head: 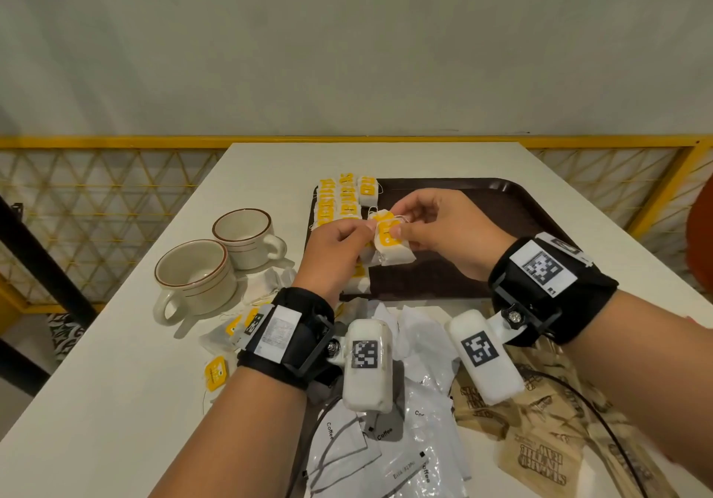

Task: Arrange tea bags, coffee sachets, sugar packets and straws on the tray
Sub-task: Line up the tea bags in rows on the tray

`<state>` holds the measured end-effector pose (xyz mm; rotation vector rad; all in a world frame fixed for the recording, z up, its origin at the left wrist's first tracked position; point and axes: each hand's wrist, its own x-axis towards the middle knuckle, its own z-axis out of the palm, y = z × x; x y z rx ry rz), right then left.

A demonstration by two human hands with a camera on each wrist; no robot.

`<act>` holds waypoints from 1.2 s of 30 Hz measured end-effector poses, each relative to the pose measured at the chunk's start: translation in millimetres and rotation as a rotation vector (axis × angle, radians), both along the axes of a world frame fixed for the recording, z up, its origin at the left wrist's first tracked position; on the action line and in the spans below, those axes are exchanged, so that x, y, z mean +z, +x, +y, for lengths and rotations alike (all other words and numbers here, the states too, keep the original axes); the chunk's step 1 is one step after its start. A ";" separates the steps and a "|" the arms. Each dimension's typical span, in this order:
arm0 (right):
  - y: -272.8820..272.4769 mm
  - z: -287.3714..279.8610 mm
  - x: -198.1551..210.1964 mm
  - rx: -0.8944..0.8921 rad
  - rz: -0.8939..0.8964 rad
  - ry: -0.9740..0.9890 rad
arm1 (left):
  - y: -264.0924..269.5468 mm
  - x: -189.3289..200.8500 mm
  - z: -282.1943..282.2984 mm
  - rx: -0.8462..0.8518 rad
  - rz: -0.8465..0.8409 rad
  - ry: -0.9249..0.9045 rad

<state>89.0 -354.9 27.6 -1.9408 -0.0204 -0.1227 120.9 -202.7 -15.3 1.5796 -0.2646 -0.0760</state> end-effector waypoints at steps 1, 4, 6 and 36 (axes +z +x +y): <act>-0.2 0.0 0.5 0.002 0.003 0.011 | 0.5 -0.9 0.1 -0.007 0.017 -0.019; -0.6 -0.9 1.9 0.005 0.038 0.107 | 1.2 -1.6 -0.8 -0.063 0.105 -0.098; -1.9 -1.8 3.1 0.015 0.041 0.187 | 0.7 -0.8 -1.0 -0.091 0.182 -0.178; -7.8 4.1 -1.6 -0.025 -0.014 0.103 | 7.2 -9.9 -1.7 -0.005 0.200 -0.095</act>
